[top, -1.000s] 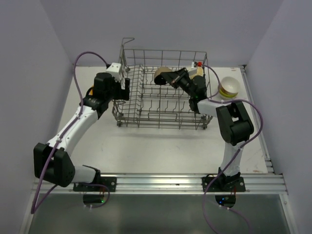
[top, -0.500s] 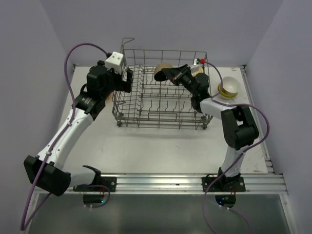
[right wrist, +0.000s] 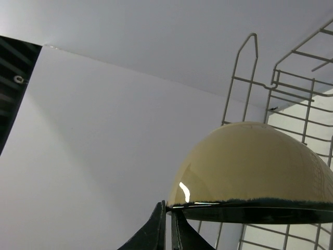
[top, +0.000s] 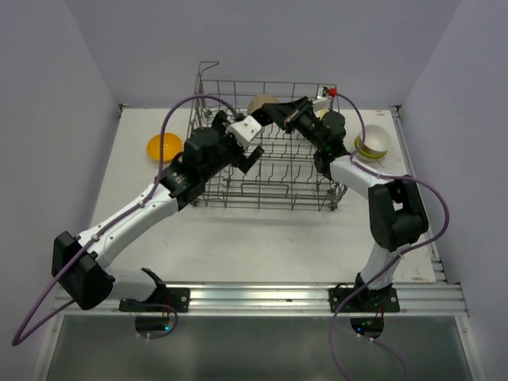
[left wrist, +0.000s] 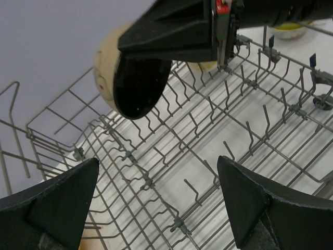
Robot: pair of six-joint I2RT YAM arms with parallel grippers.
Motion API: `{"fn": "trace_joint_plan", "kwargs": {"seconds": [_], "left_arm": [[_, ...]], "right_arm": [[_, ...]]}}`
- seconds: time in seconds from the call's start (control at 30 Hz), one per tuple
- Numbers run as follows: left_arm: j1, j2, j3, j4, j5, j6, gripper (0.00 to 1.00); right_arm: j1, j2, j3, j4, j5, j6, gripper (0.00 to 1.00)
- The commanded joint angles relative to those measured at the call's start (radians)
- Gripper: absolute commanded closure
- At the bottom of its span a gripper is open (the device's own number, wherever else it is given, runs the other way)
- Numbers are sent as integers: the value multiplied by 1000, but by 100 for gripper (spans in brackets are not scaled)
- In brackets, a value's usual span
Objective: Unload the bowls from the dish rack
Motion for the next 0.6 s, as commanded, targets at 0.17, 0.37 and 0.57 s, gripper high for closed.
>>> {"fn": "trace_joint_plan", "kwargs": {"seconds": [0.17,0.37,0.57], "left_arm": [[-49,75,-53,239,-131,52,2],[-68,106,-60,345,-219,41,5],[-71,161,-54,401,-258,32,10]], "right_arm": [[1,-83,27,124,-49,59,100],[1,-76,-13,195,-54,106,100],[1,-80,-38,226,-57,128,100]]}}
